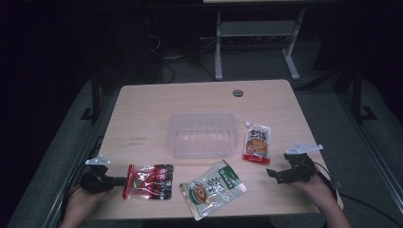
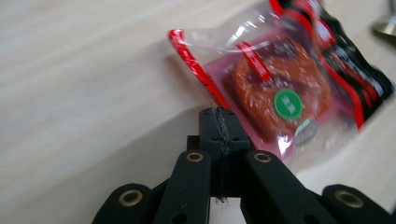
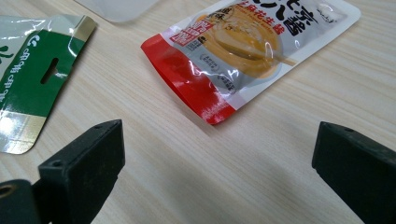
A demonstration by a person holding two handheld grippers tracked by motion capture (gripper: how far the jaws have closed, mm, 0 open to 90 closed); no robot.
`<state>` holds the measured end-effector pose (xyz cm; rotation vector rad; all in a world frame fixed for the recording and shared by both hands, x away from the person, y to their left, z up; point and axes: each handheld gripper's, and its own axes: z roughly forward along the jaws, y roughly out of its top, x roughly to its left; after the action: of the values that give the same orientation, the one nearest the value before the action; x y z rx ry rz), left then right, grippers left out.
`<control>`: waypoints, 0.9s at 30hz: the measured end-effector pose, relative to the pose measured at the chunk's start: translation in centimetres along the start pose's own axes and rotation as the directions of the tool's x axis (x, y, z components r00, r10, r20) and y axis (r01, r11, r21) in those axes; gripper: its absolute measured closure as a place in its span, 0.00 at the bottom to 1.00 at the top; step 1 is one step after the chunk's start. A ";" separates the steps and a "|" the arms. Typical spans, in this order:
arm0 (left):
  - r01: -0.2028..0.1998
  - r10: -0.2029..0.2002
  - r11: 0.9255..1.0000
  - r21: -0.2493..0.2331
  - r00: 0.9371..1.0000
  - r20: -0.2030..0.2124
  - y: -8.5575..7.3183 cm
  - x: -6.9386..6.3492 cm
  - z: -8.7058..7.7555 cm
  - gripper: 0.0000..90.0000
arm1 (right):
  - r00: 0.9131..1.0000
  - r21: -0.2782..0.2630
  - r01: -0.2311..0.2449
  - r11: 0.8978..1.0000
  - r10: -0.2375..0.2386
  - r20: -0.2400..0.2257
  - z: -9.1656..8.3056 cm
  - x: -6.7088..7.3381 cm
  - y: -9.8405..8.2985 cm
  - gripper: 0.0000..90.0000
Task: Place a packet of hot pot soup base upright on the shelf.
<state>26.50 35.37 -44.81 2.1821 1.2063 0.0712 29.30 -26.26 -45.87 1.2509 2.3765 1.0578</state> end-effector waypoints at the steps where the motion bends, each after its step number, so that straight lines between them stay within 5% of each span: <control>1: -0.013 0.013 1.000 0.011 1.000 0.000 0.0 -0.2 0.1 1.00 | 1.000 0.002 -0.005 1.000 0.005 -0.002 0.0 0.1 0.0 0.03; 4: -0.017 0.017 1.000 0.018 1.000 0.016 0.2 -0.5 0.4 1.00 | 1.000 -0.004 0.001 1.000 -0.001 -0.003 0.0 0.2 0.1 0.03; 7: -0.035 0.036 0.999 0.027 0.999 -0.014 0.4 -0.6 0.2 1.00 | 1.000 -0.007 0.005 1.000 -0.005 -0.007 -0.1 0.5 0.3 0.03; 12: -0.037 0.035 0.998 -0.059 0.999 -0.023 0.9 -1.0 -1.0 1.00 | 0.999 -0.021 0.029 0.999 -0.029 -0.031 -0.2 1.3 0.8 0.03; 15: -0.071 0.069 0.995 -0.064 0.997 -0.027 1.4 -1.6 -0.9 1.00 | 0.997 -0.029 0.047 0.998 -0.049 -0.053 -0.3 2.3 1.3 0.03; 27: -0.105 0.104 0.994 -0.030 0.994 -0.032 1.6 -1.5 0.5 1.00 | 0.972 -0.057 0.151 0.987 -0.159 -0.174 0.6 6.7 3.8 0.03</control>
<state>27.00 33.38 -43.96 2.2226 1.0989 0.1667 27.85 -19.25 -42.93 0.9739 2.5191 1.2097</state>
